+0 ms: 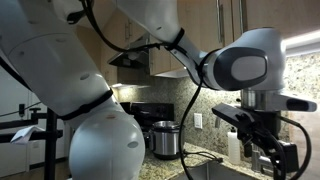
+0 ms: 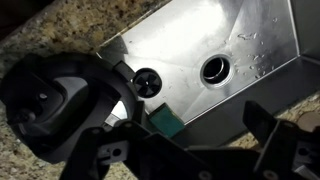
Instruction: Put the lid on the cooker
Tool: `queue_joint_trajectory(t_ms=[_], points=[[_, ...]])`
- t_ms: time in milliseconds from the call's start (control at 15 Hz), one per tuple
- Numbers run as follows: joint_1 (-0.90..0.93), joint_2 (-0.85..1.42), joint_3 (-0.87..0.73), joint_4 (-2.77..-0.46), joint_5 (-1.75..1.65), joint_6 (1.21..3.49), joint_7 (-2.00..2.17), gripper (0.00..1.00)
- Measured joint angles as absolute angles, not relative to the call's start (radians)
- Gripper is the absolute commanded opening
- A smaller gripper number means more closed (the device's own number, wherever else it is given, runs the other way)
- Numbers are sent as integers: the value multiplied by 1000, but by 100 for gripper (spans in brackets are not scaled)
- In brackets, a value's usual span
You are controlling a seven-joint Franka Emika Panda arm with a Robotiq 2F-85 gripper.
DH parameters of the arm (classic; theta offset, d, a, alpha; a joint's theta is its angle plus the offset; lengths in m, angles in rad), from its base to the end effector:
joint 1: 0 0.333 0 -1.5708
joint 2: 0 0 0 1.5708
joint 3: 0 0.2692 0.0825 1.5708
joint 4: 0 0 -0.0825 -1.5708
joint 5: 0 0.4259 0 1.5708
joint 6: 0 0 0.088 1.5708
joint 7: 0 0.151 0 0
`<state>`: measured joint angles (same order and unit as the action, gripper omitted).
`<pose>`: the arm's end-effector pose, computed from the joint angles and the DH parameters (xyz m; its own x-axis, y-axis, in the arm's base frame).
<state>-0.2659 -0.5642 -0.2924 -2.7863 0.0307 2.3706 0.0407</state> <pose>0.3735 -0.1983 0.2685 0.8213 -0.5585 0.1162 -0.5350 -0.8248 -0.1827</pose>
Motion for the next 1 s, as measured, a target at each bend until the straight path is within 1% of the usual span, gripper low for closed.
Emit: queue_joint_trajectory(t_ms=[200,533,733,1000], points=[[-285,-525,-387,-2786,86,2431,12,100],[-262,-433,-524,-2786,287,2561,-93,100],[-256,-385,-575,-2785,371,2573,-117,100],[-256,-335,-599,-2785,421,2630,-118,100]])
